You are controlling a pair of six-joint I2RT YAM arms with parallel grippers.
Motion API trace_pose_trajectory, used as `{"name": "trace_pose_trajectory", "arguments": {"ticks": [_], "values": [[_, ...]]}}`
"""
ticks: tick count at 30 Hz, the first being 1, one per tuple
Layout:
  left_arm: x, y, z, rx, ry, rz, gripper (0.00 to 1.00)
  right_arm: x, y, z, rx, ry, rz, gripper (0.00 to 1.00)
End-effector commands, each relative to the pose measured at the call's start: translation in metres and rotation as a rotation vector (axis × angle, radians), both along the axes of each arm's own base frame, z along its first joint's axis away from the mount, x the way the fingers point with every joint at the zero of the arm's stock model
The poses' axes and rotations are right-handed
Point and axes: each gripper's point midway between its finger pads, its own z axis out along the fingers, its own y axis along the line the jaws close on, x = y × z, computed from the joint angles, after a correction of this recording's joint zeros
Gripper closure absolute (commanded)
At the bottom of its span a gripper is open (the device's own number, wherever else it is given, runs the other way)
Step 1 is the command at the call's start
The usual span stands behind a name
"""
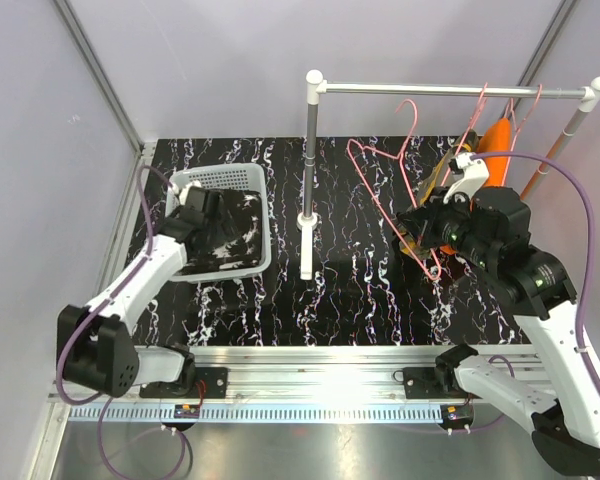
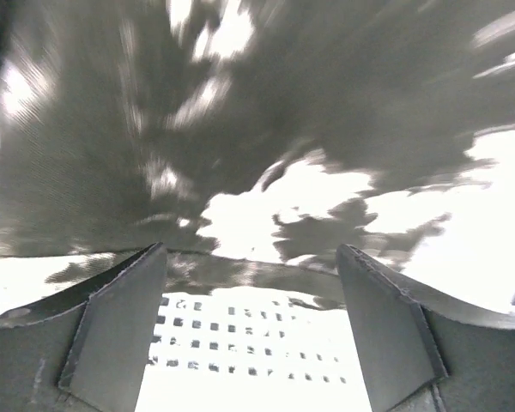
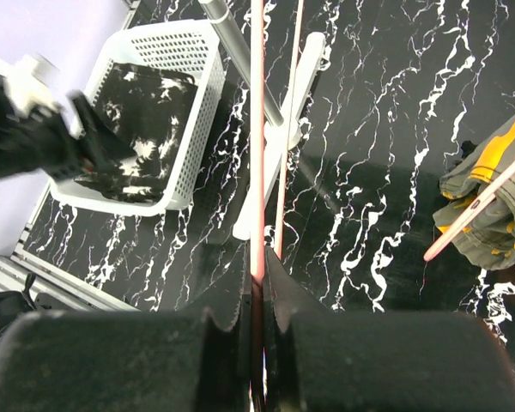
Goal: Remove the trousers from the hanger
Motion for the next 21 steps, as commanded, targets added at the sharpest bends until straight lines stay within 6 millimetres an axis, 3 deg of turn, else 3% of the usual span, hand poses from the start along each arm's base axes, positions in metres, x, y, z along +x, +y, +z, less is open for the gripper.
{"name": "trace_pose_trajectory", "arguments": {"ticks": [1, 4, 7, 8, 11, 12, 15, 19, 21], "values": [[0.023, 0.010, 0.068, 0.017, -0.142, 0.004, 0.16, 0.003, 0.004, 0.037, 0.048, -0.105, 0.015, 1.00], [0.035, 0.024, 0.068, 0.013, -0.119, 0.023, 0.15, 0.007, 0.008, 0.035, 0.053, -0.096, 0.022, 1.00], [0.050, 0.029, 0.038, -0.021, -0.034, 0.020, 0.14, 0.010, 0.011, 0.032, 0.054, -0.089, 0.029, 1.00], [0.058, 0.021, 0.021, -0.072, -0.005, -0.009, 0.14, 0.011, 0.011, 0.032, 0.054, -0.091, 0.026, 1.00], [0.072, 0.011, -0.003, -0.104, 0.033, -0.042, 0.12, 0.014, 0.010, 0.033, 0.047, -0.095, 0.015, 1.00], [0.076, 0.009, -0.021, -0.111, 0.073, -0.039, 0.11, 0.015, 0.009, 0.034, 0.042, -0.096, 0.009, 1.00], [0.083, 0.013, -0.055, -0.086, 0.155, 0.001, 0.10, 0.019, 0.001, 0.031, -0.002, -0.098, -0.024, 1.00], [0.084, 0.020, -0.082, -0.051, 0.227, 0.027, 0.09, 0.024, -0.009, 0.026, -0.044, -0.102, -0.074, 1.00], [0.084, 0.023, -0.082, -0.039, 0.246, 0.021, 0.09, 0.027, -0.009, 0.026, -0.054, -0.110, -0.077, 1.00]]}}
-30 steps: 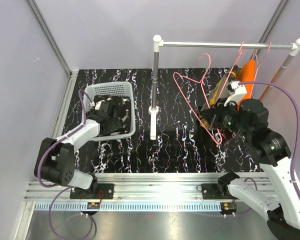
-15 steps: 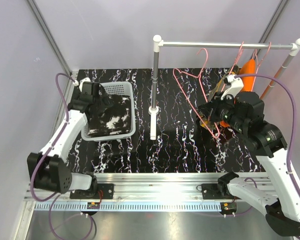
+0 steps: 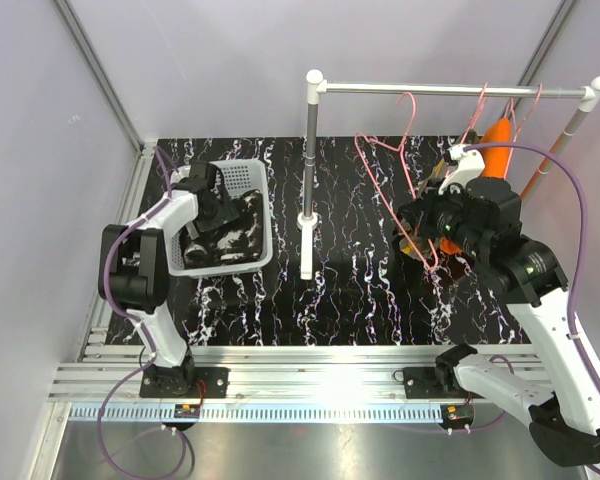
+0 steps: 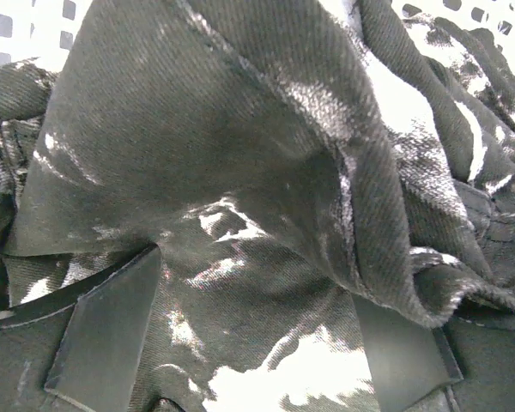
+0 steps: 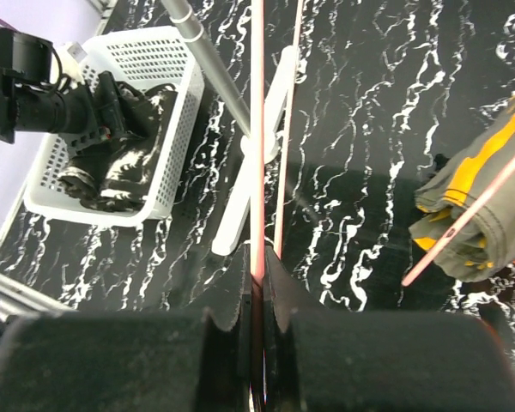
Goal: Remove the trousers from the hanger
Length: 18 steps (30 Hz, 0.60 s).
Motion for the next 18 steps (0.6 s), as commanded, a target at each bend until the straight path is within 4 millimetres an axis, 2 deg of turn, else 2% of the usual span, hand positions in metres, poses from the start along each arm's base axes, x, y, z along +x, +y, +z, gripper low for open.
{"name": "trace_pose_trajectory", "arguments": {"ticks": [1, 4, 5, 7, 8, 9, 10, 11, 14, 15, 17, 18], "values": [[0.003, 0.000, -0.017, 0.001, 0.058, -0.017, 0.09, 0.008, -0.007, 0.027, -0.013, -0.104, -0.032, 1.00], [0.009, 0.000, 0.017, 0.004, -0.004, -0.026, 0.06, 0.016, -0.004, 0.033, -0.019, -0.122, -0.030, 1.00], [0.009, 0.002, 0.044, 0.008, -0.054, -0.024, 0.05, 0.018, -0.003, 0.035, -0.017, -0.128, -0.029, 1.00], [0.008, 0.004, 0.075, 0.023, -0.109, -0.032, 0.04, 0.024, -0.002, 0.041, -0.017, -0.138, -0.043, 1.00], [0.006, 0.005, 0.106, 0.028, -0.165, -0.035, 0.02, 0.028, -0.004, 0.043, -0.020, -0.144, -0.057, 1.00], [0.003, 0.007, 0.121, 0.043, -0.193, -0.049, 0.01, 0.030, -0.004, 0.049, -0.015, -0.156, -0.069, 1.00], [-0.005, 0.007, 0.134, 0.058, -0.198, -0.061, 0.01, 0.037, -0.003, 0.049, -0.018, -0.158, -0.079, 1.00], [-0.011, 0.007, 0.166, 0.068, -0.270, -0.069, 0.01, 0.042, -0.004, 0.052, -0.018, -0.167, -0.097, 1.00], [-0.036, 0.007, 0.204, 0.125, -0.337, -0.109, 0.01, 0.060, -0.001, 0.060, -0.005, -0.186, -0.134, 1.00], [-0.050, 0.008, 0.225, 0.130, -0.390, -0.121, 0.01, 0.064, 0.001, 0.064, 0.003, -0.190, -0.137, 1.00], [-0.069, 0.007, 0.242, 0.131, -0.437, -0.147, 0.01, 0.078, 0.005, 0.059, -0.008, -0.171, -0.152, 1.00], [-0.086, 0.009, 0.257, 0.130, -0.489, -0.156, 0.01, 0.082, 0.004, 0.058, 0.003, -0.163, -0.176, 1.00]]}}
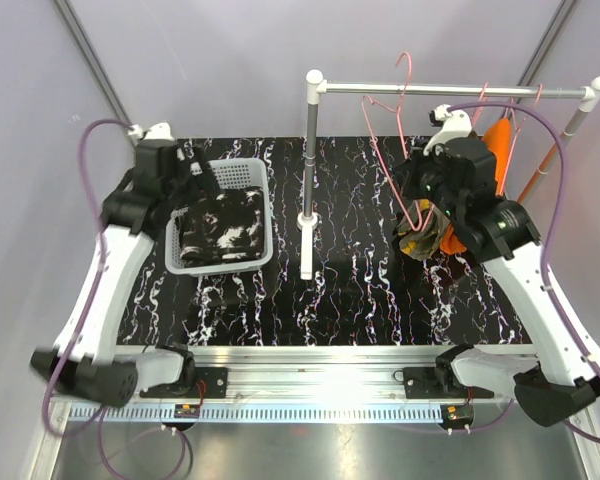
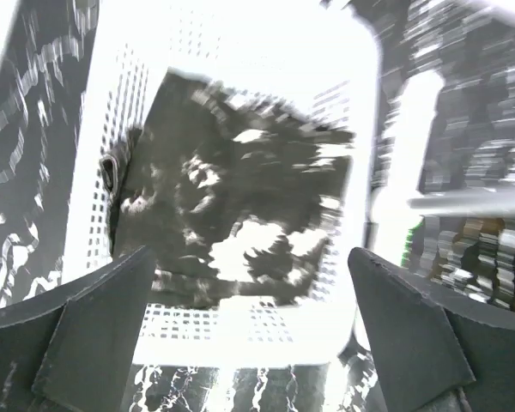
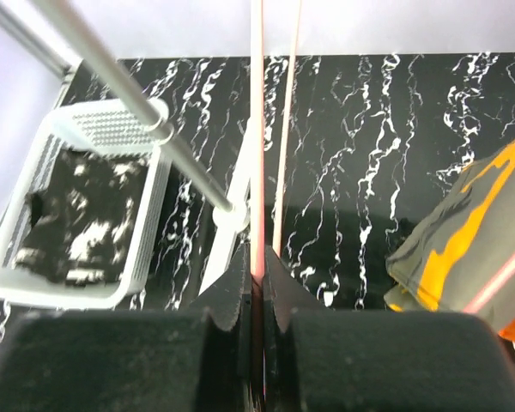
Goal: Remove the trousers from the hanger
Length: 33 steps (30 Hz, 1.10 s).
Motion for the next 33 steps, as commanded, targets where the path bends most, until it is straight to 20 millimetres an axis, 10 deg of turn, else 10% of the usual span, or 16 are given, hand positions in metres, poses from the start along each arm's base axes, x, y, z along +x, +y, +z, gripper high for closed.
{"name": "trace_pose_trajectory", "arguments": {"ticks": [1, 8, 17, 24, 33], "values": [[-0.048, 0.016, 0.030, 0.068, -0.066, -0.020, 0.01, 0.024, -0.001, 0.027, 0.048, -0.085, -0.083, 1.00], [-0.105, 0.039, 0.052, 0.115, -0.180, -0.009, 0.01, 0.034, 0.002, -0.004, 0.104, -0.006, -0.147, 0.95], [-0.111, 0.040, 0.029, 0.146, -0.140, -0.036, 0.01, 0.017, 0.009, -0.008, 0.135, 0.021, -0.077, 0.53], [-0.112, 0.038, 0.015, 0.136, -0.134, -0.042, 0.01, -0.015, -0.022, 0.011, 0.076, 0.000, -0.129, 0.04], [-0.113, 0.016, -0.009, 0.048, -0.201, -0.139, 0.01, -0.012, -0.082, -0.020, -0.065, 0.094, -0.456, 0.00]]}}
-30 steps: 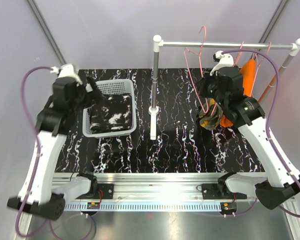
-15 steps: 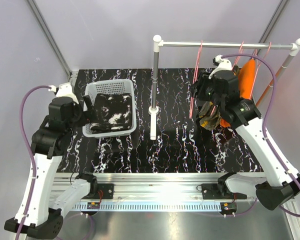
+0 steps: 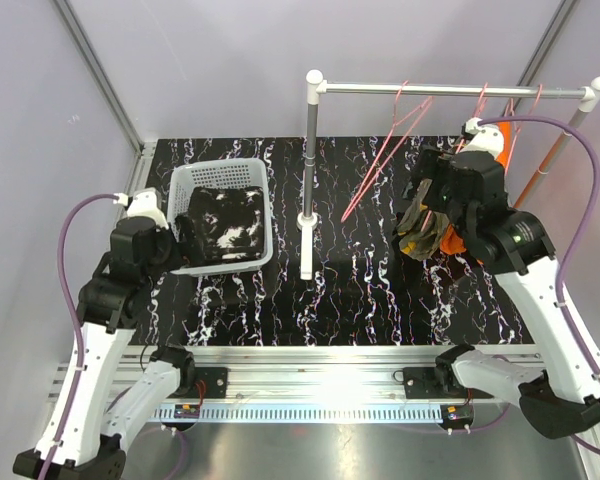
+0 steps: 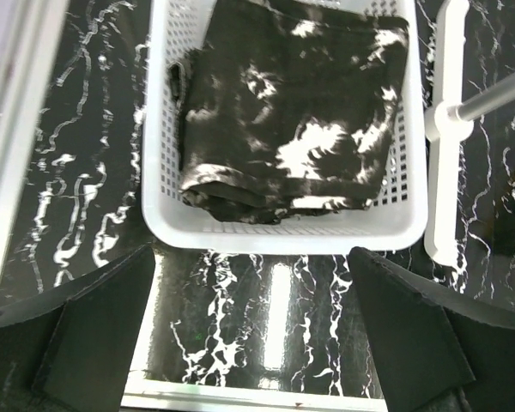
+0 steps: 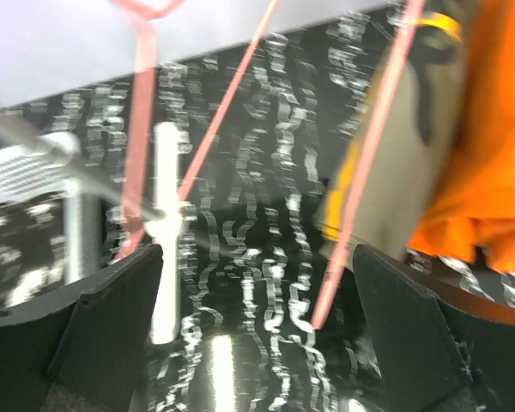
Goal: Remove the trousers from the hanger
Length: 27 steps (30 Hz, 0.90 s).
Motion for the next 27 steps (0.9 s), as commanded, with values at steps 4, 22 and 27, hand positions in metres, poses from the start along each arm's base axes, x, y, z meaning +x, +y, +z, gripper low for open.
{"name": "trace_pose_trajectory", "arguments": {"ticks": [4, 22, 27], "values": [[0.007, -0.014, 0.003, -0.054, -0.092, -0.061, 0.01, 0.015, -0.027, -0.030, -0.075, 0.096, -0.159, 0.01], [0.005, -0.018, -0.021, -0.047, -0.056, -0.094, 0.01, 0.055, -0.043, -0.086, -0.060, 0.170, -0.167, 0.64], [0.005, -0.020, -0.024, -0.050, -0.049, -0.104, 0.01, 0.060, -0.046, -0.086, -0.068, 0.172, -0.166, 0.72]]}}
